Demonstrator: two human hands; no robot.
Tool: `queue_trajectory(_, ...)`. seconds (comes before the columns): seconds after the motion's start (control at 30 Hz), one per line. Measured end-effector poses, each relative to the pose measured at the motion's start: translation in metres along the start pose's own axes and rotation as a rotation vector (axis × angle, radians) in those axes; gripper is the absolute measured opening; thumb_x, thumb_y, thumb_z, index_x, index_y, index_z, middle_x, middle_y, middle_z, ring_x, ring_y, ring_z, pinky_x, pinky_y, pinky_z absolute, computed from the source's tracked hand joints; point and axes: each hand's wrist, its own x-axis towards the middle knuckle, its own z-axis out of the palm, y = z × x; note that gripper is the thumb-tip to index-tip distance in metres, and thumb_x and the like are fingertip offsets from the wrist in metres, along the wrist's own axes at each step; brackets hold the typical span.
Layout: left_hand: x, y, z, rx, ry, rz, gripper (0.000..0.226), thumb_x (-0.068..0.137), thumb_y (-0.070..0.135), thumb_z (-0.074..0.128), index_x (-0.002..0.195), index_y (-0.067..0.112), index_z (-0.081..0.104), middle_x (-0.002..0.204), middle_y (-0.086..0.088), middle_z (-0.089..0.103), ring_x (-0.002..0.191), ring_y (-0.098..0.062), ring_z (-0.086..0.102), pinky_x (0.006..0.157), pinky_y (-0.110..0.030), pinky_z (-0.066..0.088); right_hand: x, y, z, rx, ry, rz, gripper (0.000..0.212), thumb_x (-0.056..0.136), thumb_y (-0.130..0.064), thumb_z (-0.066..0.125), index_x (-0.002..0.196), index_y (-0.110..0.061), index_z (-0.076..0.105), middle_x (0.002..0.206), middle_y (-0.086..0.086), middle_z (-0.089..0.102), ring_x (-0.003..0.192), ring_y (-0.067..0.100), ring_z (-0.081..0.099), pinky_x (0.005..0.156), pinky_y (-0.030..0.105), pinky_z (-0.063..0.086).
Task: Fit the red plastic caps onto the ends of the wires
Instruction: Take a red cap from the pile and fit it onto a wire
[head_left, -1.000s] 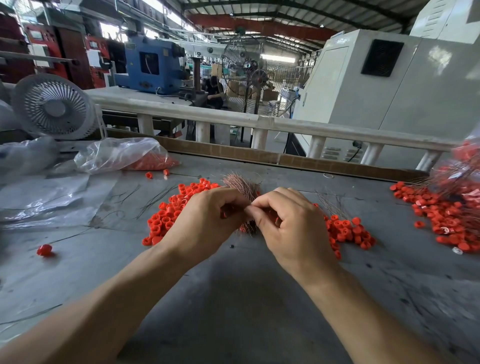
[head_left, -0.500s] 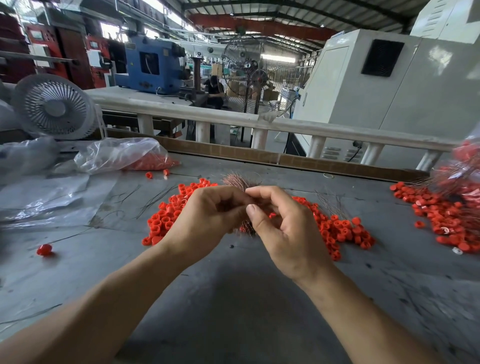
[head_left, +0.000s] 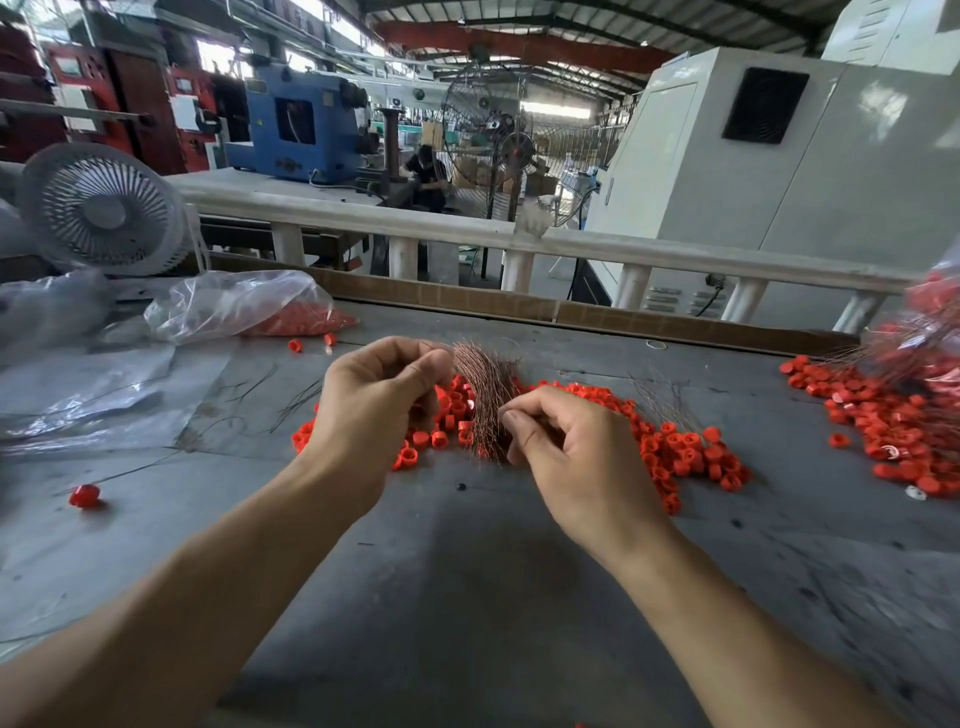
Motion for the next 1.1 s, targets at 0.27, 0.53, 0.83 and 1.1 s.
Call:
queue_trajectory(0.27,0.0026,-0.0001,-0.0042,-0.013,0.07,0.005,0.017,0.092,0.019,0.074,0.075,0.022,0.077,0.072,-0.004,0.07,0.052,-0.011,0.055,0.047,-0.025,0.05,0.0011,0.0053,-0.0016,-0.07,0.042,0.109,0.021,0.099,-0.024,0.066,0.078,-0.024,0.069,0.067,-0.014,0.067,0.068,0.004,0.062,0.065,0.027,0.05)
queue_trajectory(0.53,0.0052,0.0028,-0.0064,-0.069,0.135,-0.026,0.015,0.093,0.017,0.073,0.078,0.017,0.074,0.075,-0.003,0.071,0.055,-0.011,0.055,0.05,-0.025,0.049,0.0009,0.0046,-0.0028,-0.068,0.068,0.168,0.023,0.099,-0.023,0.065,0.077,-0.023,0.069,0.067,-0.013,0.068,0.069,0.004,0.063,0.071,0.033,0.052)
queue_trajectory(0.83,0.0026,0.0022,-0.0038,-0.048,0.098,-0.063,0.012,0.094,0.016,0.072,0.082,0.013,0.072,0.074,-0.003,0.071,0.055,-0.011,0.056,0.049,-0.024,0.049,0.0044,0.001,-0.0092,-0.043,0.264,0.24,0.017,0.097,-0.012,0.062,0.104,-0.022,0.074,0.092,-0.013,0.071,0.087,0.003,0.066,0.081,0.025,0.055)
queue_trajectory(1.1,0.0003,0.0026,-0.0018,0.08,0.103,0.06,0.009,0.093,0.014,0.073,0.083,0.014,0.074,0.078,-0.004,0.076,0.056,-0.011,0.057,0.051,-0.026,0.051,0.0029,0.0041,-0.0034,-0.091,0.213,0.222,0.009,0.094,-0.019,0.067,0.096,-0.024,0.075,0.083,-0.013,0.071,0.077,0.003,0.065,0.073,0.028,0.054)
